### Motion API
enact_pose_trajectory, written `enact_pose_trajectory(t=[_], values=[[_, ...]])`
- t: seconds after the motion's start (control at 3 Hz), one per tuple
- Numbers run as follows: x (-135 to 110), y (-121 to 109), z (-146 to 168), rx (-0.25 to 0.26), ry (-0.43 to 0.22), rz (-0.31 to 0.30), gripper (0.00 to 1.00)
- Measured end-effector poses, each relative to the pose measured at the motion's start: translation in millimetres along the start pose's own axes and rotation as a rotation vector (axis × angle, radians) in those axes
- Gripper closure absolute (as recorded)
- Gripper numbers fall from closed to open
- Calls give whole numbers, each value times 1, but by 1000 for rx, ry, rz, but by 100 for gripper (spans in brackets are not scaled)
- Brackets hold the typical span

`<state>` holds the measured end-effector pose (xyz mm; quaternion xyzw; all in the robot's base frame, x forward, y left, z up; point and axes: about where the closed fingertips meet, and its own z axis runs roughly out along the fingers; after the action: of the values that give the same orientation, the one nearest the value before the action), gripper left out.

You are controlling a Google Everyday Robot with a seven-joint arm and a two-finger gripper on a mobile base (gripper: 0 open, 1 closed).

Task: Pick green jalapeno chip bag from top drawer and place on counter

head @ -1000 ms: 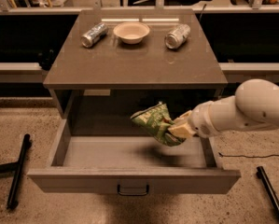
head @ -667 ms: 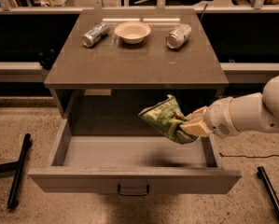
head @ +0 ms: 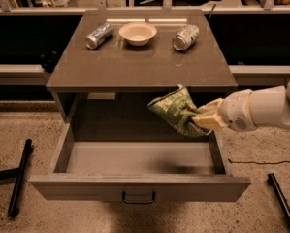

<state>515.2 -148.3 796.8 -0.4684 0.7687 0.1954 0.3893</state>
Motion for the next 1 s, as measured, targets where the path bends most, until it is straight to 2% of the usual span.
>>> enact_pose_trajectory(t=[0.67,1.0], values=[[-72,-65,-27,64,-164,-97,100],[-114,-86,-30,74,-241,-142,100]])
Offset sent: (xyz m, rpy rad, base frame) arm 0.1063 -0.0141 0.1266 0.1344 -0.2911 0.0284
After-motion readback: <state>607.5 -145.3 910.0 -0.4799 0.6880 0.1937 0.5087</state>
